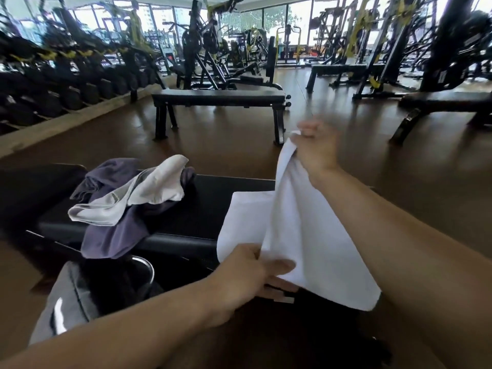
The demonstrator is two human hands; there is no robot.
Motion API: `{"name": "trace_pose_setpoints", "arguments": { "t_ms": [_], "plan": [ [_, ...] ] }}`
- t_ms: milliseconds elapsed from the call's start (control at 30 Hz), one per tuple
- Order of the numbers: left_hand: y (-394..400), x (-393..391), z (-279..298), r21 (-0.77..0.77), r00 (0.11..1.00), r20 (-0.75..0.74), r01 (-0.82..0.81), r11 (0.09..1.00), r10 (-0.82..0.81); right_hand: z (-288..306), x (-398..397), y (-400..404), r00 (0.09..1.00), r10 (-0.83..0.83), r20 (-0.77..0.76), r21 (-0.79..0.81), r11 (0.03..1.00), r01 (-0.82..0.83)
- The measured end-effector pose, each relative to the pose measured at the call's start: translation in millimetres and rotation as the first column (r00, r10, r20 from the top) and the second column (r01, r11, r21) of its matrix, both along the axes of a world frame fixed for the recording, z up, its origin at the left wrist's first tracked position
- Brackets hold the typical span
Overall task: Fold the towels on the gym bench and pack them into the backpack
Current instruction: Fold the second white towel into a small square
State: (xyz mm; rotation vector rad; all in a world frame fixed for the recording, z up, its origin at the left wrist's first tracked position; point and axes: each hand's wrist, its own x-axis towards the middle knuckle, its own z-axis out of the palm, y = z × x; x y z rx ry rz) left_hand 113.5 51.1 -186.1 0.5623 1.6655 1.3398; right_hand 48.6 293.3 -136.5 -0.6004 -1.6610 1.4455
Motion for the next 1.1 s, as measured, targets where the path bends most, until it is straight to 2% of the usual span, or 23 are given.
{"name": "trace_pose_setpoints", "arguments": {
  "t_ms": [33, 67, 100, 133, 200, 267, 300, 367, 400, 500, 567, 767, 833, 967, 1033, 1100],
  "plan": [
    [-10, -9, -4, -0.096, 0.998, 0.027, 0.062, 0.993, -0.059, -10, -10, -7, 0.982, 0.158, 0.100, -0.013, 0.987, -0.157],
    [-19, -20, -10, -0.196, 0.994, 0.011, 0.112, 0.974, -0.112, -21, -18, -10, 0.925, 0.314, 0.213, -0.054, 0.949, -0.310],
    [-27, -30, -17, -0.280, 0.989, -0.043, 0.125, 0.952, -0.143, -32, -24, -10, 0.848, 0.400, 0.347, -0.048, 0.911, -0.410],
    [-34, -41, -25, -0.330, 0.987, -0.100, 0.085, 0.940, -0.124, -44, -27, -6, 0.776, 0.385, 0.499, 0.044, 0.883, -0.467],
    [-45, -60, -40, -0.335, 0.980, -0.197, -0.088, 0.938, 0.022, -66, -30, 8, 0.652, 0.171, 0.739, 0.287, 0.796, -0.534],
    [-52, -74, -49, -0.288, 0.940, -0.302, -0.251, 0.924, 0.161, -80, -28, 19, 0.532, 0.005, 0.847, 0.359, 0.732, -0.579],
    [-55, -80, -52, -0.250, 0.916, -0.337, -0.310, 0.917, 0.218, -83, -28, 22, 0.512, -0.012, 0.859, 0.358, 0.727, -0.585],
    [-54, -87, -55, -0.142, 0.870, -0.383, -0.388, 0.911, 0.311, -82, -25, 20, 0.552, 0.007, 0.834, 0.375, 0.726, -0.576],
    [-52, -89, -55, -0.079, 0.826, -0.447, -0.419, 0.904, 0.344, -80, -24, 17, 0.569, 0.024, 0.822, 0.378, 0.724, -0.577],
    [-43, -99, -53, 0.085, 0.618, -0.682, -0.465, 0.881, 0.392, -78, -20, 5, 0.592, 0.121, 0.797, 0.377, 0.665, -0.644],
    [-36, -107, -54, 0.123, 0.558, -0.734, -0.451, 0.884, 0.387, -79, -17, -5, 0.578, 0.193, 0.793, 0.357, 0.621, -0.698],
    [-20, -127, -59, -0.032, 0.551, -0.817, -0.337, 0.941, 0.169, -78, -5, -22, 0.560, 0.376, 0.739, 0.305, 0.554, -0.775],
    [-16, -127, -57, -0.025, 0.541, -0.825, -0.323, 0.946, 0.164, -80, -3, -27, 0.602, 0.385, 0.699, 0.338, 0.564, -0.754],
    [-10, -123, -51, -0.022, 0.500, -0.850, -0.352, 0.936, 0.168, -75, 3, -42, 0.742, 0.329, 0.585, 0.494, 0.580, -0.647],
    [-7, -123, -49, -0.042, 0.476, -0.863, -0.400, 0.915, 0.169, -68, 6, -47, 0.765, 0.341, 0.546, 0.509, 0.590, -0.627],
    [-4, -124, -48, -0.028, 0.497, -0.837, -0.456, 0.890, 0.228, -62, 8, -47, 0.766, 0.371, 0.526, 0.505, 0.588, -0.632]
  ]
}}
